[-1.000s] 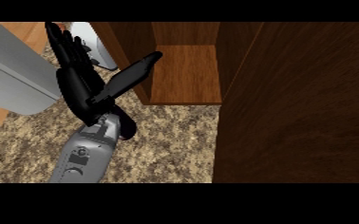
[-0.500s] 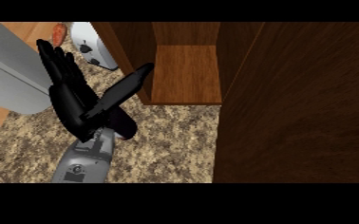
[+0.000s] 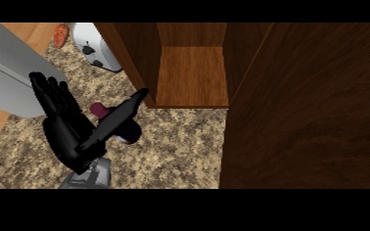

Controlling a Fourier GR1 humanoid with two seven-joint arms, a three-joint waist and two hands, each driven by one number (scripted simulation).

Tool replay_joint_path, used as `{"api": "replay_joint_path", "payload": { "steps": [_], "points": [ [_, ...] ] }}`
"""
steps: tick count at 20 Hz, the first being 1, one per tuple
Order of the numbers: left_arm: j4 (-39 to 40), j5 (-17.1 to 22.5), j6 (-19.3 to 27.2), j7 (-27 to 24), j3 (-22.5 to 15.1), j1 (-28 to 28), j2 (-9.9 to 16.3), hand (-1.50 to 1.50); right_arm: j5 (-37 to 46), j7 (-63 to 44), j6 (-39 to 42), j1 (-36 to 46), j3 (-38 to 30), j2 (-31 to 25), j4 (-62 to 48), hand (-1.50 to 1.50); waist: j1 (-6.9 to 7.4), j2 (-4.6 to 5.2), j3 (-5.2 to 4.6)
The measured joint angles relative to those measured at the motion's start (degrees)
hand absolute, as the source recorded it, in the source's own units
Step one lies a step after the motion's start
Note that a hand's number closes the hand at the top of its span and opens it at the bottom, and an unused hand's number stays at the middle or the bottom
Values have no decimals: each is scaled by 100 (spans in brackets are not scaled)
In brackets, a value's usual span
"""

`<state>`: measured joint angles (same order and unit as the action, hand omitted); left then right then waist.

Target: Pick up the wine, place it into the cabinet and close the cabinet

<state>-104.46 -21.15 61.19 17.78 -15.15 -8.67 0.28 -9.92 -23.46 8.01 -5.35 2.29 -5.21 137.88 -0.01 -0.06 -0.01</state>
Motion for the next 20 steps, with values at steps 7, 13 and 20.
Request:
{"api": "replay_joint_path", "payload": {
  "steps": [7, 13, 20],
  "points": [
    [-13, 616, 70, -708, -68, 655, -19, -150, -48, 41, 86, -26, -89, 47, -21, -150, -5, 2, -2],
    [47, 1302, 15, -1386, -64, 1098, -16, -150, 41, -85, 6, 89, 24, 130, 10, -150, -3, 2, -2],
    [493, 2598, -201, -2784, 69, 1548, -23, -150, 49, 102, 175, -182, 83, 194, 29, -150, -5, 1, -3]
  ]
}}
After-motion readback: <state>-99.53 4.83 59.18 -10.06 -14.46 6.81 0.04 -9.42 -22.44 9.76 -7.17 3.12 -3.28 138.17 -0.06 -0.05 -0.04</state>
